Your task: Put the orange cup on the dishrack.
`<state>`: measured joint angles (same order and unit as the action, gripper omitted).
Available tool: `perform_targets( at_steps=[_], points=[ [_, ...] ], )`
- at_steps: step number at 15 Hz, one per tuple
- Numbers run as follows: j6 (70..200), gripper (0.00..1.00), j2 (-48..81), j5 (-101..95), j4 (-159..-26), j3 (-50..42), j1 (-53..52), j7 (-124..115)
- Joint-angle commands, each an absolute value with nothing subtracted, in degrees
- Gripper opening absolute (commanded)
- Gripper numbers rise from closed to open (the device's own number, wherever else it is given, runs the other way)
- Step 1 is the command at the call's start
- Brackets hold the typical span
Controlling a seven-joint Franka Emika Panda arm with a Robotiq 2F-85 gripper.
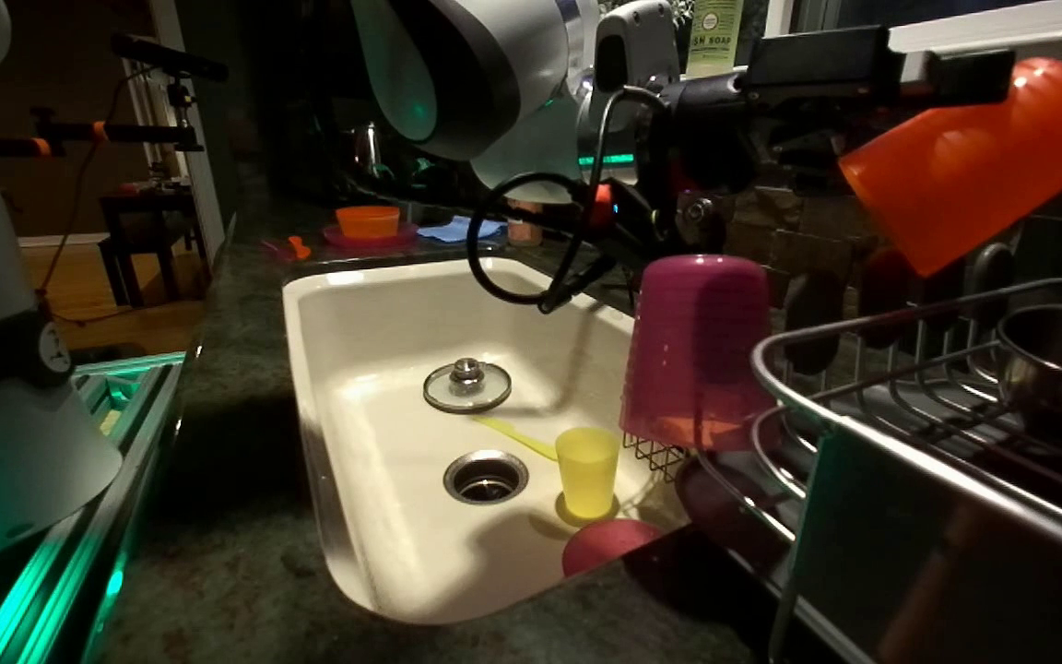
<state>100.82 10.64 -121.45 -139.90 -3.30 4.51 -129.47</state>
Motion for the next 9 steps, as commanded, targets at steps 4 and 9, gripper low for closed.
perform_targets(
  at_steps=[4, 9],
  points=[
    [99.3, 0.42, 12.4, -121.6, -140.1, -2.7, 4.8, -131.3],
    [99.8, 0.42, 13.2, -121.4, -140.0, -2.2, 4.7, -131.8]
  ],
)
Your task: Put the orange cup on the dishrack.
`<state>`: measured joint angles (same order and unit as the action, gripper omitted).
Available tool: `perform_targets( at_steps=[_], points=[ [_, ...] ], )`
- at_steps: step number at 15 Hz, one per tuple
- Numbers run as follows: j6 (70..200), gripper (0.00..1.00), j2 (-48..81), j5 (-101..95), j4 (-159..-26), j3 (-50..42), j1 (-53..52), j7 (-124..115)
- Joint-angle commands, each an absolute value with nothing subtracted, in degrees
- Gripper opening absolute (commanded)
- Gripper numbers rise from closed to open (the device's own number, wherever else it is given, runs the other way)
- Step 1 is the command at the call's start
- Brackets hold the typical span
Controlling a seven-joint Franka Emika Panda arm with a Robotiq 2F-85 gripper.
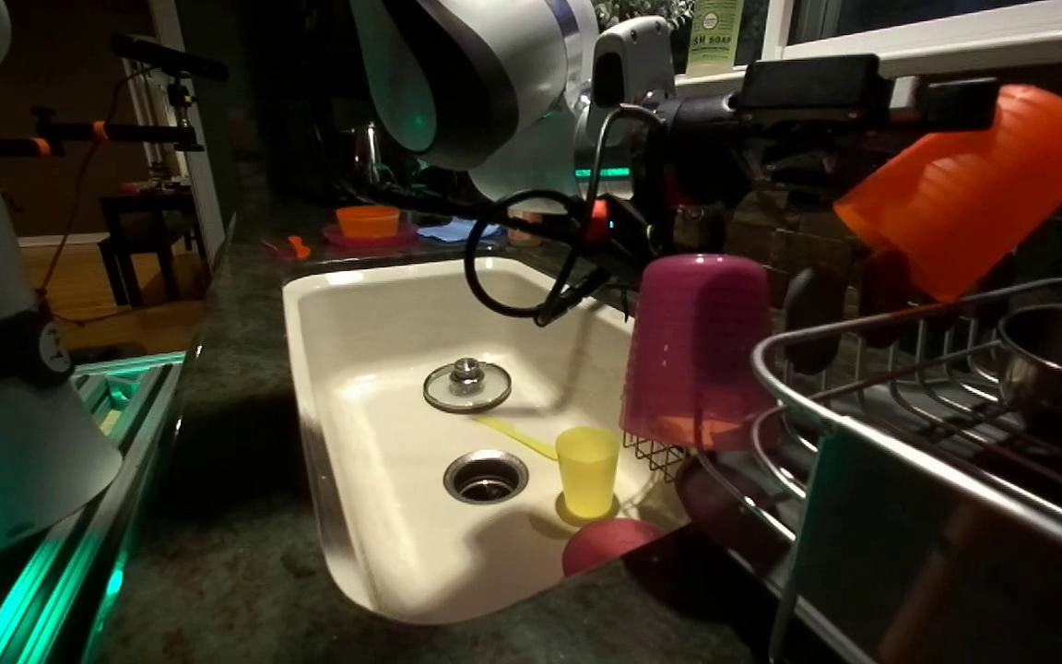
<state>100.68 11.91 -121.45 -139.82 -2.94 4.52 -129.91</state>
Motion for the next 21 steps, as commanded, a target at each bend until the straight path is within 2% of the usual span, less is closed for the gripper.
perform_targets(
  at_steps=[1, 11, 14, 16, 21],
  points=[
    [99.9, 0.42, 13.0, -121.3, -139.9, -2.0, 4.7, -131.9],
    [99.7, 0.42, 13.2, -120.9, -140.2, -0.6, 4.2, -133.6],
    [99.6, 0.85, 13.4, -120.8, -140.2, -0.4, 4.2, -133.7],
    [99.6, 0.99, 13.5, -120.8, -140.3, -0.4, 4.2, -133.7],
    [100.4, 1.0, 12.3, -120.3, -140.7, 0.1, 4.1, -134.2]
  ],
)
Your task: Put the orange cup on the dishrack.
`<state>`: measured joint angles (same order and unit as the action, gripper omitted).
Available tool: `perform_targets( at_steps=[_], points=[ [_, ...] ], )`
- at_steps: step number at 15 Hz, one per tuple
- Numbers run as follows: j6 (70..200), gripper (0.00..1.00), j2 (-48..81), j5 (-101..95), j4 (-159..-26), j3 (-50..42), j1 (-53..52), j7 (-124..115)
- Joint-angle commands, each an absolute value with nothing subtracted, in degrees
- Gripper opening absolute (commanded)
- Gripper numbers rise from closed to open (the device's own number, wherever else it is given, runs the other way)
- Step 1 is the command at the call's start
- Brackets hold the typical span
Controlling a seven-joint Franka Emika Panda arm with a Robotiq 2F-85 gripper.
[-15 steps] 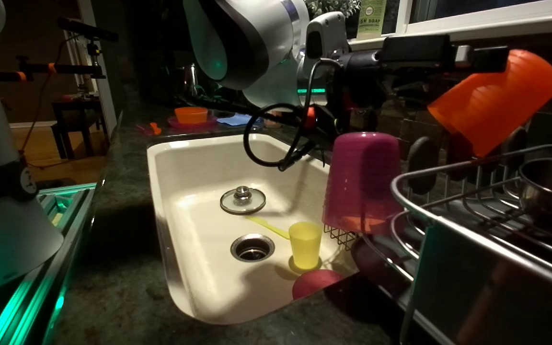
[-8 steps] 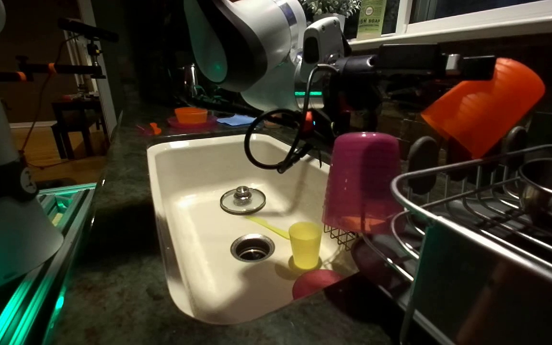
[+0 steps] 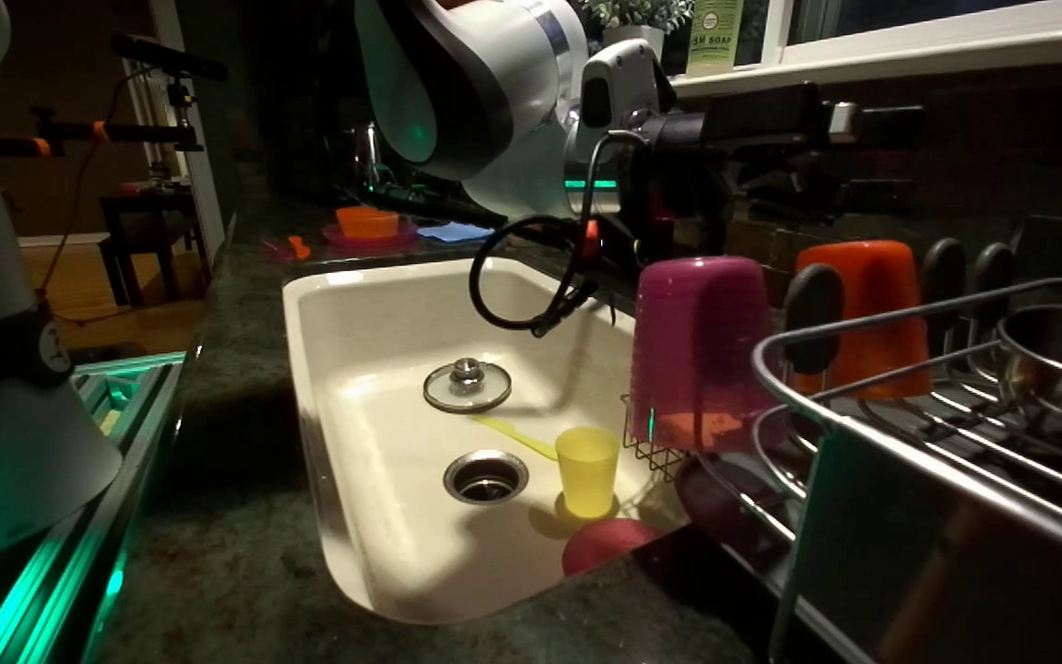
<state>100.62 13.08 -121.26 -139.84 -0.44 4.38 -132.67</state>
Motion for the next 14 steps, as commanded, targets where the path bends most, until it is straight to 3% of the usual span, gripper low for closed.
perform_targets(
  at_steps=[1, 14],
  points=[
    [100.5, 1.0, 12.0, -120.2, -140.7, 0.3, 4.1, -134.2],
    [110.0, 1.0, 0.3, -101.8, -141.4, -0.3, 4.3, -122.5]
  ],
)
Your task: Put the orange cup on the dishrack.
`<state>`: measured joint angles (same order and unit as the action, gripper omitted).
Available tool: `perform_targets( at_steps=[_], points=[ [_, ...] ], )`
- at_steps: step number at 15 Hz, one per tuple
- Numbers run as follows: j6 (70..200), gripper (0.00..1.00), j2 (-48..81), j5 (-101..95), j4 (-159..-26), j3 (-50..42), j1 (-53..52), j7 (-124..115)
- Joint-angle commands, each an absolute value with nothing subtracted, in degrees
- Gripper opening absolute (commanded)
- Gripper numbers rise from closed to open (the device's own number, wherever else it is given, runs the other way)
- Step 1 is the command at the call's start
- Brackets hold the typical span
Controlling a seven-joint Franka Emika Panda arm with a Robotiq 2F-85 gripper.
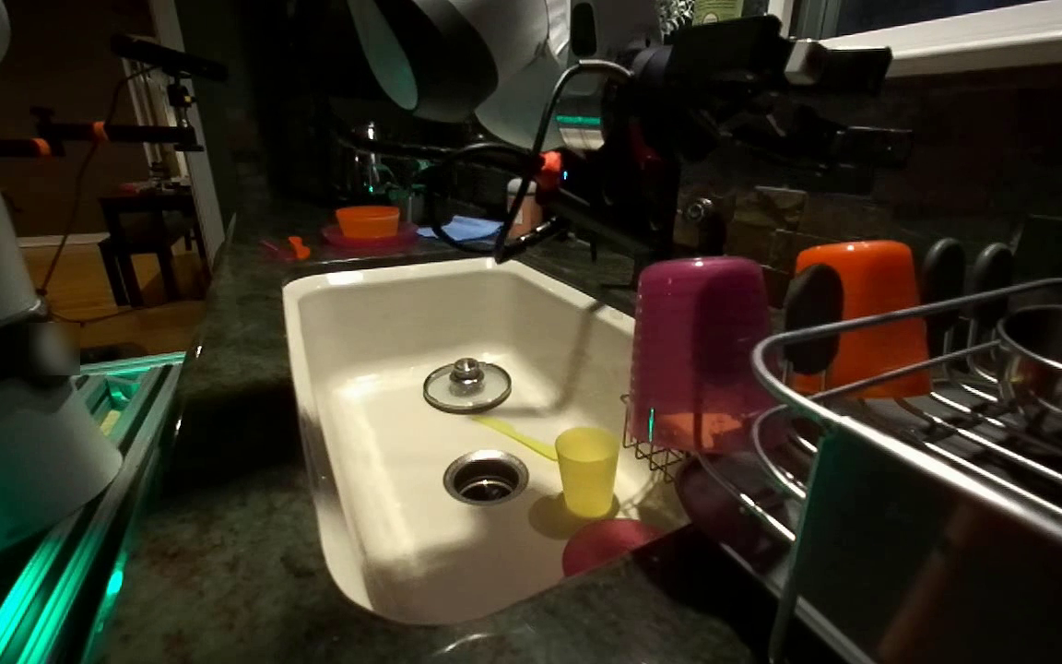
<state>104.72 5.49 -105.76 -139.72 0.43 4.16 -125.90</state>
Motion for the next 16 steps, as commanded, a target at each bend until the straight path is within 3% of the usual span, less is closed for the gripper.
perform_targets(
  at_steps=[1, 8, 16],
  points=[
    [113.0, 1.0, -1.4, -101.0, -141.7, -0.7, 4.5, -121.8],
    [127.5, 1.0, -12.0, -91.6, -143.0, -5.6, 4.9, -110.6],
    [126.6, 1.0, -20.9, -81.9, -143.9, -8.4, 5.1, -86.1]
  ],
)
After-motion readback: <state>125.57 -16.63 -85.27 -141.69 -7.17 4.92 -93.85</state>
